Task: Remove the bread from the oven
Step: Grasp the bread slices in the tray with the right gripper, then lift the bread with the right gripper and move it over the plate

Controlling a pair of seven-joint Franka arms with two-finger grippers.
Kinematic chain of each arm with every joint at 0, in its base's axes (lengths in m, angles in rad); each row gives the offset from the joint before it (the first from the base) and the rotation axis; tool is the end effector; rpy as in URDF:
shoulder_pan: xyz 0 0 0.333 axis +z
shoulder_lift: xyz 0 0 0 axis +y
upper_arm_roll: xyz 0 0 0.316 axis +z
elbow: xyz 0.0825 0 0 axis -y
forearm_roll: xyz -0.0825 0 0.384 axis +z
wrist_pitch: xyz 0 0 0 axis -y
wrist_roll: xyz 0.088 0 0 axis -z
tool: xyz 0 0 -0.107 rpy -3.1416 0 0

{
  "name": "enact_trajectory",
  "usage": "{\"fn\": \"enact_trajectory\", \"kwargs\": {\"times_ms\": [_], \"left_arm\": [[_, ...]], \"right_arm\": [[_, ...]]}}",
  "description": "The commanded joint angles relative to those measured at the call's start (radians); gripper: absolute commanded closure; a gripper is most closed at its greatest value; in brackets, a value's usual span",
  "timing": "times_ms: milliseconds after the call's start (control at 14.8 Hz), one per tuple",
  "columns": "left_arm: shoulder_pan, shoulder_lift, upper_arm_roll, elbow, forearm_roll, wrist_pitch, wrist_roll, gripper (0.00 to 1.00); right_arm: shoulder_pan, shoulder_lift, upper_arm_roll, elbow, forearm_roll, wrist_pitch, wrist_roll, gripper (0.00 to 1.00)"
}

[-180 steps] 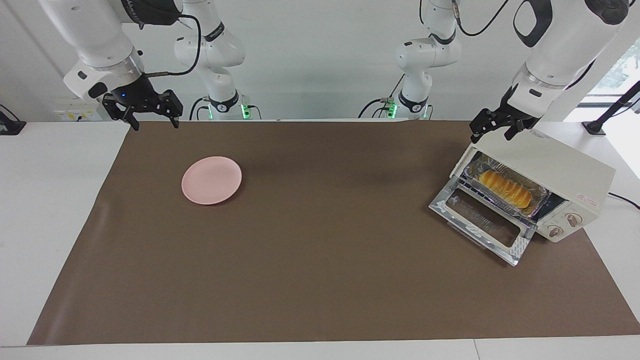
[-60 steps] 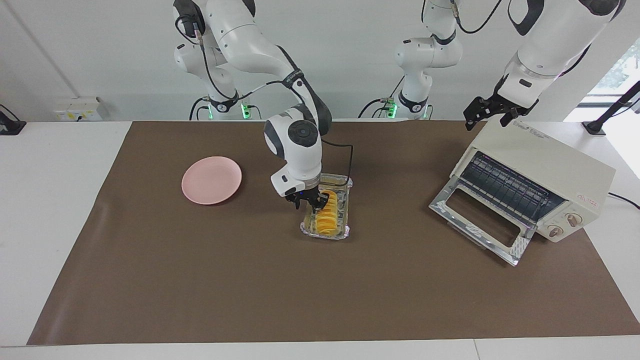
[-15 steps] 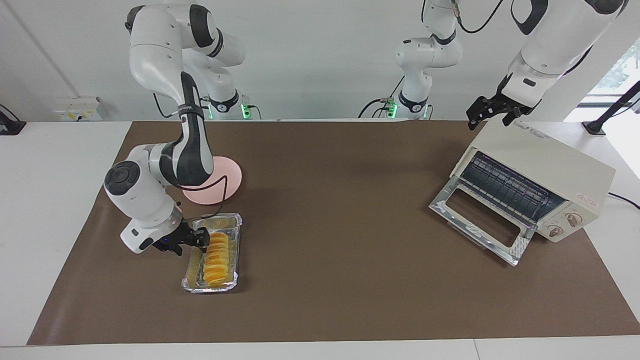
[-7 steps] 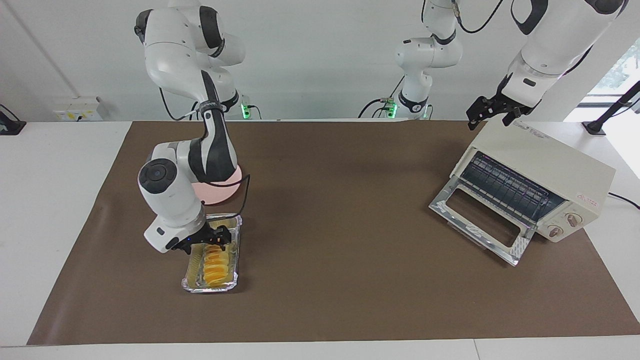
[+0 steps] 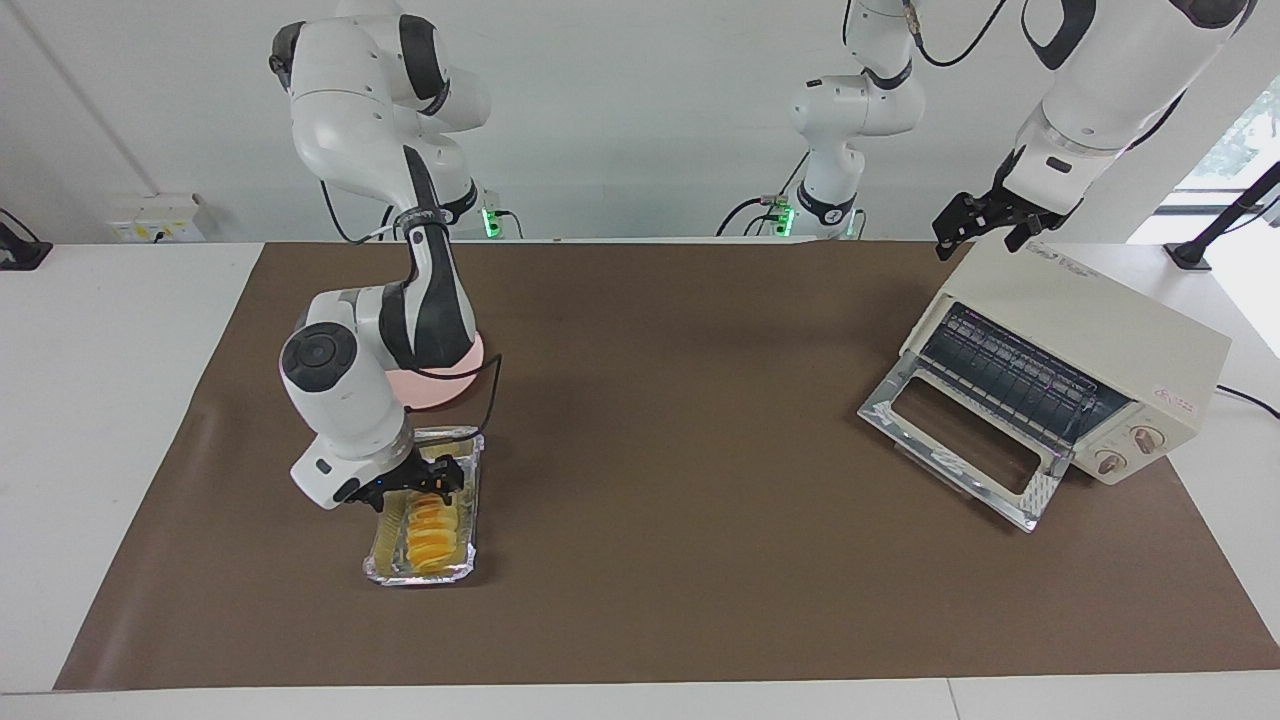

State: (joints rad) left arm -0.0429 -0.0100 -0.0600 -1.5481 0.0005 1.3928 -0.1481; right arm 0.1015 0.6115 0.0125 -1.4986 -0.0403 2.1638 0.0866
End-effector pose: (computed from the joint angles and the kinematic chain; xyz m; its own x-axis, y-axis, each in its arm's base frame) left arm 0.5292 -0.0548 0.6262 0.9886 0.0464 -0.1431 0.0437 -0.9988 -0.0224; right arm 0.7102 0.0782 0.3159 0.9973 0.0471 0.0557 0.0459 -0.9987 0.0227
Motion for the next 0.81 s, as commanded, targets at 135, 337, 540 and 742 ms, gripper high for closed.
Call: {"fn": "enact_trajectory", "kwargs": {"times_ms": [135,337,540,742], "left_arm": [[0.008,-0.031,0.002,-0.038,-0.020,0.018,0.004,0.00],[0.008,-0.031,0.002,-0.038,-0.020,0.018,0.004,0.00],[0.008,-0.031,0.002,-0.038,-0.020,0.018,0.004,0.00],[0.008,-0.031,0.002,-0.038,-0.020,0.018,0.004,0.00]], "right_arm": [[-0.005,-0.012,0.003,-0.062,-0.026,0.062,0.019,0.96],[-0.011,-0.013,0.003,-0.055,-0.023,0.053,0.022,1.00],[-0.016,-0.016,0.003,-0.048,-0.021,0.034,0.022,1.00],[-0.016,-0.016,0.003,-0.032,-0.021,0.010,0.021,1.00]]}}
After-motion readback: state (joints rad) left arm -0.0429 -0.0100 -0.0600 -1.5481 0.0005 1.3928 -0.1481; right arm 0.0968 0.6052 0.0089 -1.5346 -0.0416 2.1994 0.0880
